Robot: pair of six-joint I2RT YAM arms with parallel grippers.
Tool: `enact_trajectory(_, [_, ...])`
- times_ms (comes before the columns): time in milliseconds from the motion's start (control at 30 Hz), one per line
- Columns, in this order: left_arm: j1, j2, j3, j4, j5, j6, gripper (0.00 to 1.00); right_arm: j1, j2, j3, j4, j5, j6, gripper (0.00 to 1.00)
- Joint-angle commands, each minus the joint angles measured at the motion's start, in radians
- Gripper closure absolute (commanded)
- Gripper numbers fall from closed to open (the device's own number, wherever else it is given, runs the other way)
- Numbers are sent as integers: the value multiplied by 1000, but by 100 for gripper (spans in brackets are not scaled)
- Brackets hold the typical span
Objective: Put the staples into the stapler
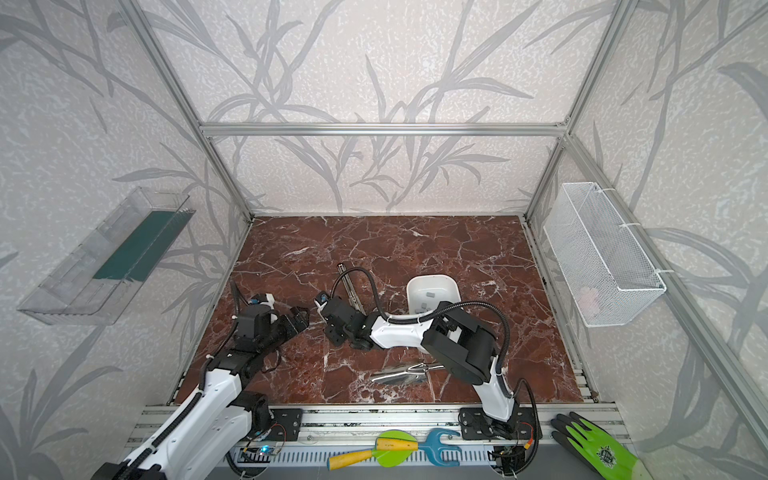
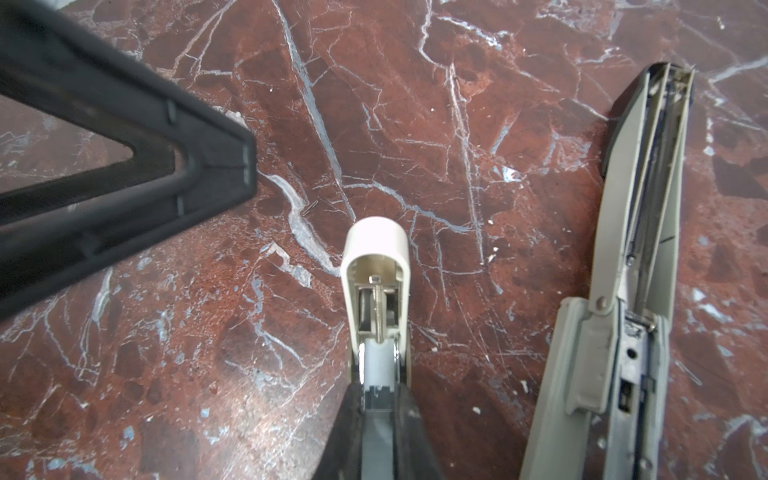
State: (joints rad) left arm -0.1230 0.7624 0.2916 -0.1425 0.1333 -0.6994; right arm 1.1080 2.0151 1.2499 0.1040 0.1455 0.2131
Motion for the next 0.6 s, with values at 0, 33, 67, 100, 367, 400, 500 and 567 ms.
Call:
enact_trajectory(0, [6,10,-2,9,-1,3,4,7,19,25,13,9,-7,89])
enact_trajectory(33, [6,10,-2,12,-3,3,4,7,22,25,15,12,-6,89])
enact_trajectory(67, [5,10,-1,12,-2,3,4,7,24,26,15,14,-8,89])
enact_trajectory(100, [6,11,-1,12,-3,3,4,7,26,26,15,15,-9,89])
enact_trajectory(367, [5,20,0,17,0,4,4,7,31,28,14,11,-7,89])
enact_trajectory(400, [6,20,-1,16,1,3,4,7,31,28,14,12,-6,89])
enact_trajectory(500, [6,19,-1,16,0,3,4,7,33,28,16,9,-5,89])
enact_trajectory(567, [6,18,0,16,1,3,4,7,37,32,13,9,-4,89])
